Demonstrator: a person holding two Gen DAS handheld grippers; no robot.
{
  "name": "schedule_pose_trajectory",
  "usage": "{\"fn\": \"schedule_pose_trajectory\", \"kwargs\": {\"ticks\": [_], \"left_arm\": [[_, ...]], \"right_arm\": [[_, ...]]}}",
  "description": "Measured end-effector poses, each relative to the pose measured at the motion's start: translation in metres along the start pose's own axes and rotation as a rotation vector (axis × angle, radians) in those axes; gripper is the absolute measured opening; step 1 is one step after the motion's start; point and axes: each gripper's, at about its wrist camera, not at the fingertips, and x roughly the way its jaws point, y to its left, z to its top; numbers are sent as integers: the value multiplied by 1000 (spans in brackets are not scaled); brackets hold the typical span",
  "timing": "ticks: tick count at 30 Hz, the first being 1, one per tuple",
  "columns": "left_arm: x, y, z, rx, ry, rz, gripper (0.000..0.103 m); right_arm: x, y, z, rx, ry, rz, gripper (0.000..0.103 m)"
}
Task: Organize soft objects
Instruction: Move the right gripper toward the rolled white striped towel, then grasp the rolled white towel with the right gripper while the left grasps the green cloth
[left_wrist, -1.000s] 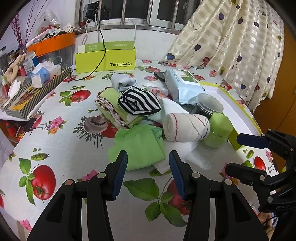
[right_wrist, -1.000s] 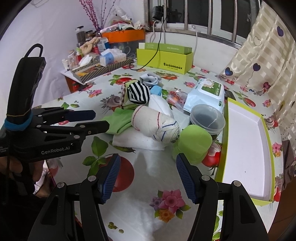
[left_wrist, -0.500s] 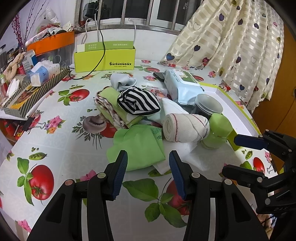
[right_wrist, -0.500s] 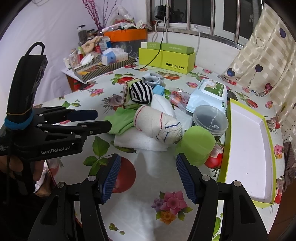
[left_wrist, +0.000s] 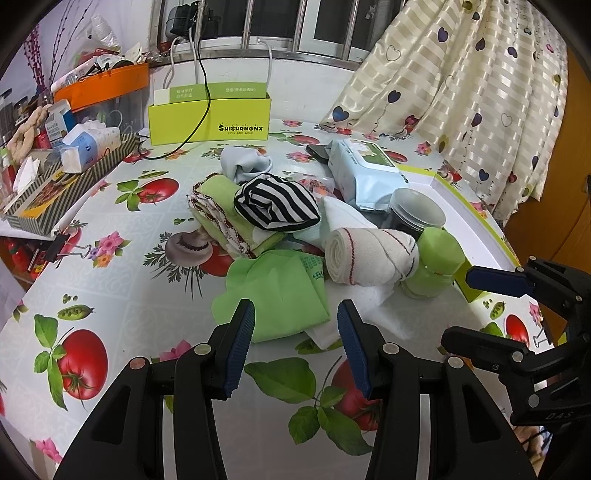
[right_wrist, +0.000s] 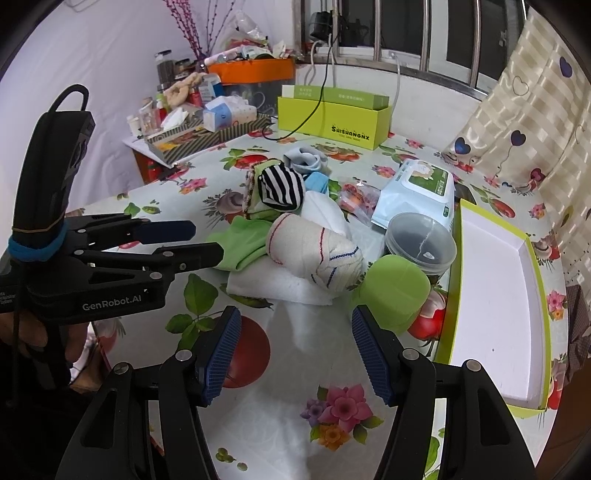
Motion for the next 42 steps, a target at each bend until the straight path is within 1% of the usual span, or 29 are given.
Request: {"fn": "schedule_pose_trajectory", "kwargs": {"ticks": [8, 17, 27, 42], "left_arm": [[0, 0, 1, 4, 1, 13, 48], [0, 2, 0, 3, -5, 18, 48], [-6, 12, 3, -4, -24, 20, 48], [-4, 23, 7, -12, -30, 23, 48]], "right_arm": [[0, 1, 0, 0, -2, -2, 63], [-3, 5, 9, -18, -19, 2, 63], [1, 11, 20, -49, -29, 4, 63], [11, 16, 31, -79, -30, 11, 63]]}}
